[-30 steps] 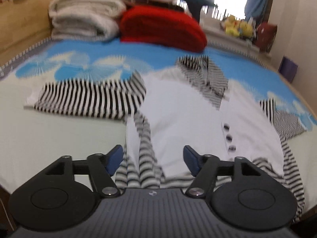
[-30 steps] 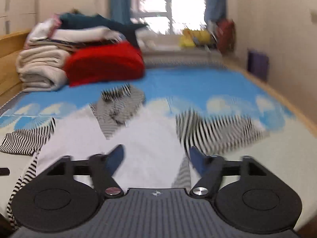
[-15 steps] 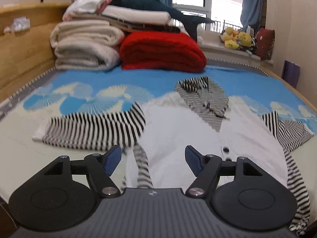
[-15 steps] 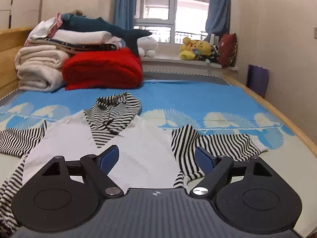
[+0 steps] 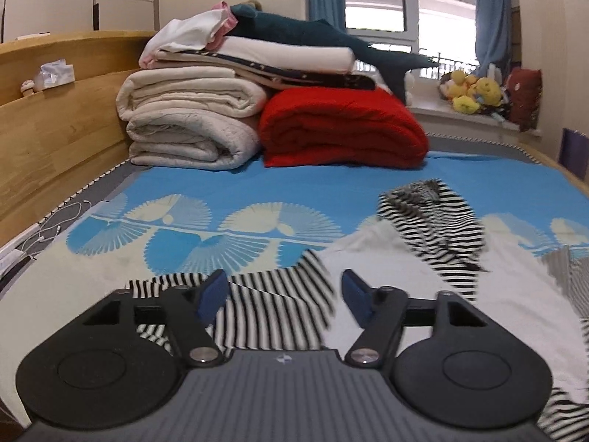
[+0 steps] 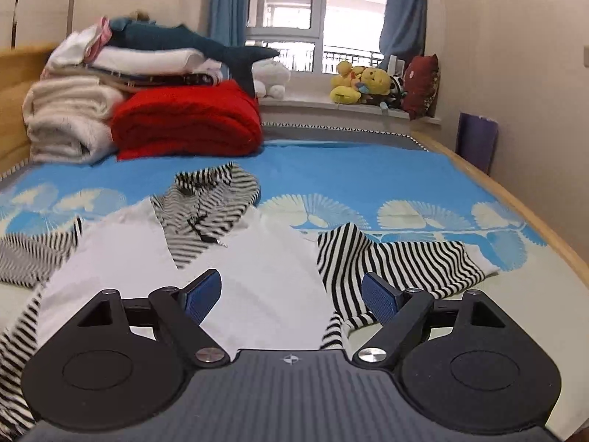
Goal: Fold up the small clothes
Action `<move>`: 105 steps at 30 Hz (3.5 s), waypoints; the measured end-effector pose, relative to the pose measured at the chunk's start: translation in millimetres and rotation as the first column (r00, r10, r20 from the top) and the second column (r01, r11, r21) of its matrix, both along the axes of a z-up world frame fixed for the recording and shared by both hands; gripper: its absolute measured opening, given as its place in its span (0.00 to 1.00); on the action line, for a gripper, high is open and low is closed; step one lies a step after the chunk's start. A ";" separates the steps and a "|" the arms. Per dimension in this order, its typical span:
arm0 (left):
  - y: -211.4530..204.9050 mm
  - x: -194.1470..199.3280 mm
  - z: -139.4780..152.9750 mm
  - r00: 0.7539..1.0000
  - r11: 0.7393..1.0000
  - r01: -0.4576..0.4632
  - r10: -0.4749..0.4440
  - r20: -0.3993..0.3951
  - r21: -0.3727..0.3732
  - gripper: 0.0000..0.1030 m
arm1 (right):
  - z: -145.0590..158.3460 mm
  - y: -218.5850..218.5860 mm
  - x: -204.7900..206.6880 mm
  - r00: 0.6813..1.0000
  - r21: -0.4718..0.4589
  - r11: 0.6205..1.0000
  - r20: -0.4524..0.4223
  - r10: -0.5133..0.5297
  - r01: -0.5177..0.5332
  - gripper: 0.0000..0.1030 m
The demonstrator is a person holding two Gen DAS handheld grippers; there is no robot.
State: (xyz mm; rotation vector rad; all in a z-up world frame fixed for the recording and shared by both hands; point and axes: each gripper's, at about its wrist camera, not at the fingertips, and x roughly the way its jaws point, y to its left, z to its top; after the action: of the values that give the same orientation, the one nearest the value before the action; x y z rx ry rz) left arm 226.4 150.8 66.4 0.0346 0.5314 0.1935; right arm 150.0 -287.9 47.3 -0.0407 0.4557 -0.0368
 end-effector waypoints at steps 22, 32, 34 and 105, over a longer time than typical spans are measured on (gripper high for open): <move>219.9 60.3 -126.5 0.888 0.902 -0.427 0.404 -0.221 -0.066 0.51 | 20.3 40.8 19.2 0.999 -0.019 0.999 0.014 -0.035 0.035 0.63; 269.0 47.0 -144.6 0.855 0.774 -0.517 0.449 -0.260 -0.364 0.51 | 19.6 63.8 15.9 1.000 -0.091 0.996 0.014 0.004 -0.002 0.63; 270.1 52.1 -148.7 0.845 0.757 -0.534 0.456 -0.280 -0.377 0.51 | 19.6 63.2 16.5 1.000 -0.093 0.996 0.010 0.001 0.000 0.63; 5.6 158.2 -88.5 0.941 0.946 -0.109 -0.001 -0.339 -0.304 0.24 | -41.6 12.4 206.4 0.998 0.509 0.858 -0.026 -0.059 0.064 0.02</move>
State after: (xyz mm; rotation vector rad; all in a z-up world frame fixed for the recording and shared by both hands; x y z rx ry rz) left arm 384.6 156.4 -22.2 -0.2690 0.9011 0.1542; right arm 356.4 -275.6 5.7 0.4995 0.4645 0.0225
